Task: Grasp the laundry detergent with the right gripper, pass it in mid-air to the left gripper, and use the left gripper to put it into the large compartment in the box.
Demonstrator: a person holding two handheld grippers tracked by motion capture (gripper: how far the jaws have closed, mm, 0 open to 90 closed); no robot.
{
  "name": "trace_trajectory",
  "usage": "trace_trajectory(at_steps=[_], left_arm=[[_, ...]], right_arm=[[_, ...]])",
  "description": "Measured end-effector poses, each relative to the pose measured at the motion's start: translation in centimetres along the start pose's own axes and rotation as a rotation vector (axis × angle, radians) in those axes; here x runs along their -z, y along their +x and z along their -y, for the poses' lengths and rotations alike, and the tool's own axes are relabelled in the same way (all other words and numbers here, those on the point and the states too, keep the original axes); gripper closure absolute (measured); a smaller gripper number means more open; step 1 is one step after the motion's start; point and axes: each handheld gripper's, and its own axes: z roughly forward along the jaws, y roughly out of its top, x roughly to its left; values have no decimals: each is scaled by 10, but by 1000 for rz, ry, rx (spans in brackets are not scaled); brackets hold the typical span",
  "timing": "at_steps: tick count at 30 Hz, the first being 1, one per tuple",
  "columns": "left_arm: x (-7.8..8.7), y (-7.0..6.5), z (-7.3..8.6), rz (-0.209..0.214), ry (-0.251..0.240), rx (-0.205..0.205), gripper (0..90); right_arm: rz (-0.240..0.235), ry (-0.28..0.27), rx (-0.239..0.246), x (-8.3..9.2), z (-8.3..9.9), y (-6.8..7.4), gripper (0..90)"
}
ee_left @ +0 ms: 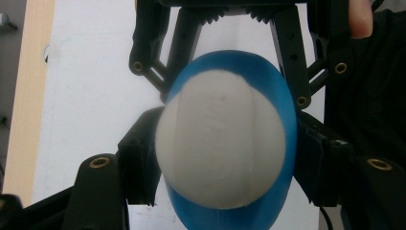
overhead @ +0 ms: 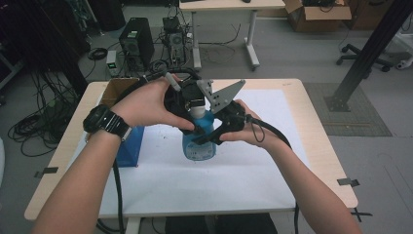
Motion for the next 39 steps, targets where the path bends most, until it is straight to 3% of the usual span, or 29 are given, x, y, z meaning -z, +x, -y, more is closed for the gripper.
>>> trace_trajectory(at_steps=[16,31,39], left_arm=[[1,2,-2,15,-1,29,376],[2,-1,3,-11,-22,-13,375],[2,-2,4,-11,-29,-9,379]], right_arm=[[14,11,17,0,-1,1,423],[46,12,34,0,-1,4,425],[44,14,35,-1,-1,4,421]])
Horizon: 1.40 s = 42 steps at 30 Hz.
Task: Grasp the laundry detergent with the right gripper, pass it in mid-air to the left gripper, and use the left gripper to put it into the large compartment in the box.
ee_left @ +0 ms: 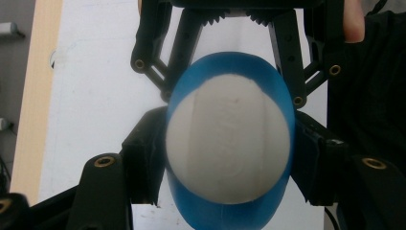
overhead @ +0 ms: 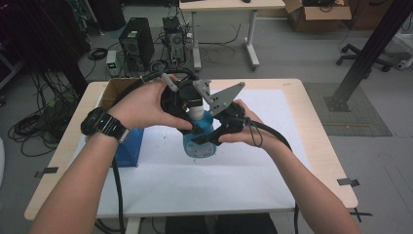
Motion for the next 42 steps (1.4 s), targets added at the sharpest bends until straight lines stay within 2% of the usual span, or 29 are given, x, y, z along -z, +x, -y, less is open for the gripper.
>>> trace_trajectory(at_steps=[7,10,13,14,18,19,20,21,22,24,26,27,28,29,30,32,33,34,35,37,42], left_arm=[[3,4,0,20,13,4,381],[7,6,1,33,13,21,382],[16,11,3,34,15,38,382],[19,13,5,32,15,56,382],[36,22,11,9,36,124,382],[40,24,13,2,46,146,382],[49,30,18,-13,64,201,382],[53,33,21,-23,77,231,382],[53,33,21,-23,77,231,382],[61,39,27,-50,102,289,382],[68,45,34,-90,131,345,382],[72,48,37,-111,150,378,383],[79,55,44,-154,177,453,382],[83,58,48,-180,183,494,383],[83,58,48,-180,183,494,382],[91,65,56,-224,194,570,382],[95,67,61,-250,189,620,382],[103,72,70,-293,182,704,382],[103,72,70,-293,182,704,382],[109,77,79,-325,177,782,382],[120,87,101,-378,183,944,382]], right_arm=[[-12,-18,-2,1,-1,-2,397],[-8,-15,-24,1,-1,-4,263],[18,7,-39,2,4,-6,178],[32,13,-57,5,8,-8,103],[54,44,-71,13,15,-11,78],[70,76,-78,19,20,-13,48],[77,101,-85,22,24,-15,47],[85,122,-88,26,27,-16,47],[85,122,-88,26,27,-16,47],[109,179,-104,38,39,-21,50],[124,198,-109,43,43,-22,50],[148,232,-130,53,51,-26,57],[161,244,-138,58,55,-28,57],[174,255,-150,63,59,-30,57],[174,255,-150,63,59,-30,57],[198,276,-168,74,67,-33,57],[206,286,-178,79,71,-35,57],[232,313,-193,88,78,-37,55],[232,313,-193,88,78,-37,55],[252,340,-204,96,85,-40,53],[280,384,-230,112,99,-43,54]])
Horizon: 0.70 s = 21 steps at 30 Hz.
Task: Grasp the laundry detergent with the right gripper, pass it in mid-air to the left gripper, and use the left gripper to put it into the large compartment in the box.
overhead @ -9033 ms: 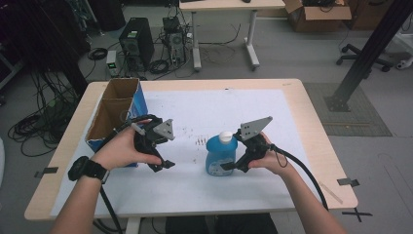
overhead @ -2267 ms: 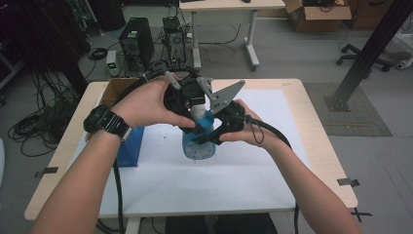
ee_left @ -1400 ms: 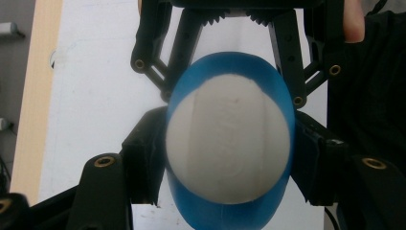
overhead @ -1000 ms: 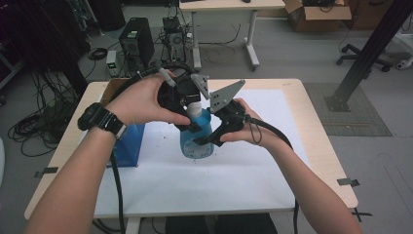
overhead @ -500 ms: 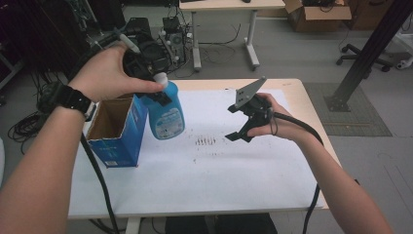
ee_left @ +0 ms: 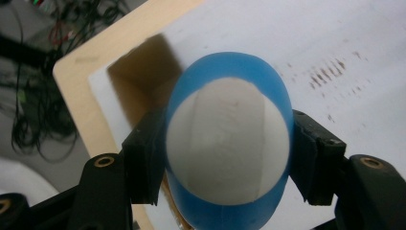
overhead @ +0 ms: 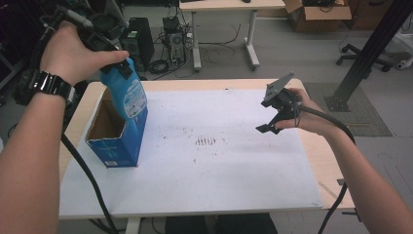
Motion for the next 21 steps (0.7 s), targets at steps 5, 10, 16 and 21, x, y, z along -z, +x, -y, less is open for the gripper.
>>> trace_trajectory(at_steps=[5,10,16,21], left_arm=[[-3,19,7,-37,17,119,382],[-9,35,15,-60,34,197,382],[-22,44,25,-69,60,275,382],[-38,46,32,-67,77,318,382]], right_arm=[[15,25,-18,7,14,-8,54],[24,33,-34,14,25,-12,55],[28,46,-46,17,35,-14,56],[31,50,-50,20,40,-15,57]])
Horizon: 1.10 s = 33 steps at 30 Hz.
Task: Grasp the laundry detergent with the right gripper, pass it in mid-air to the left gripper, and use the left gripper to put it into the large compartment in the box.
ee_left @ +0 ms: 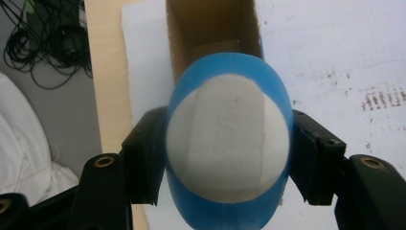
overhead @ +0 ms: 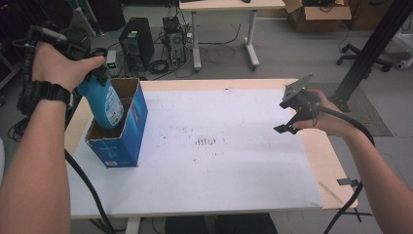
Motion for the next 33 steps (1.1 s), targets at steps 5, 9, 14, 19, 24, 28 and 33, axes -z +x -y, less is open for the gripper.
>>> trace_trajectory(at_steps=[5,9,14,19,24,28,33], left_arm=[[-20,1,6,-5,19,20,382],[-38,-1,10,5,40,30,382],[-60,-2,15,19,63,43,381],[-79,-3,20,25,83,51,382],[-96,-4,26,27,107,56,382],[-106,-5,29,32,119,61,382],[-116,-7,31,36,134,55,381]], right_arm=[[-2,1,-1,3,5,0,58],[-1,2,-3,5,8,1,58],[2,1,-7,7,10,1,58],[4,-1,-6,9,11,2,58],[3,3,-5,8,11,3,58],[1,7,-3,8,12,3,58],[0,10,-4,8,13,3,58]])
